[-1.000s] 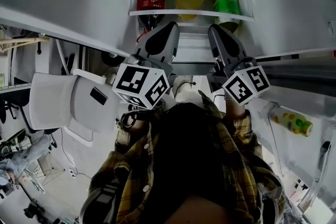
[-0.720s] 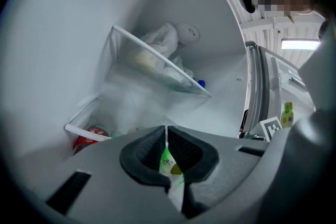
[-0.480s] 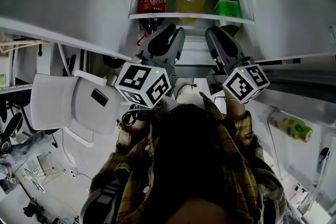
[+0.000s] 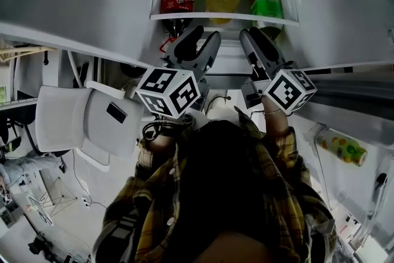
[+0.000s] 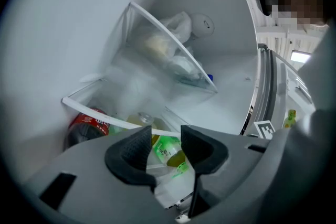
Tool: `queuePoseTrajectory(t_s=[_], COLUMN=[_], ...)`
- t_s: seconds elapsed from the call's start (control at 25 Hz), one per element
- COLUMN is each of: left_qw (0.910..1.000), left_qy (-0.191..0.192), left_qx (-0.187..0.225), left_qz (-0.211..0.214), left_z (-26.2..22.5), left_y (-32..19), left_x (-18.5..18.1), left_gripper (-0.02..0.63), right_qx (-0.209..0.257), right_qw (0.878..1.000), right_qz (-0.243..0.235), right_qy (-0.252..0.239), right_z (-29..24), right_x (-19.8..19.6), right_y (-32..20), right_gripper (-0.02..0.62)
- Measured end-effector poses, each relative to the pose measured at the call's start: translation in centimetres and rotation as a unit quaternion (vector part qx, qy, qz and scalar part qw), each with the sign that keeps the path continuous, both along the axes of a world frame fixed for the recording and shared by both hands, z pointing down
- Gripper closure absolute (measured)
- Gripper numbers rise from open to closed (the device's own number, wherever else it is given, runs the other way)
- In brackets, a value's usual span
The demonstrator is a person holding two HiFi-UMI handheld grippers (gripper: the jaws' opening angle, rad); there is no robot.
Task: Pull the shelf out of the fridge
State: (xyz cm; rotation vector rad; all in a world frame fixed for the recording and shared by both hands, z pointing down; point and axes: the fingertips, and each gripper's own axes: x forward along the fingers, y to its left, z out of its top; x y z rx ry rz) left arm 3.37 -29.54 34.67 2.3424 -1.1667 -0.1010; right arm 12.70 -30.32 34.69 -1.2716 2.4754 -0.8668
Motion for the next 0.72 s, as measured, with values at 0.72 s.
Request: queuePoseTrajectory(t_s=[0.72], left_qw=[0.9881], left_qy=[0.116], left_qx=[-0.099], left_qz=[-0.024], left_z=[4.4], left_y=[-3.9], left_x=[0.0], left_gripper=[0.442], right_qx=[-0.072], right_qw=[0.99], right_qz=[0.019], right_qy=[-0.117], right_z=[3.7], right_x=[0.4], right_y=[-3.3], right_gripper=[0.445])
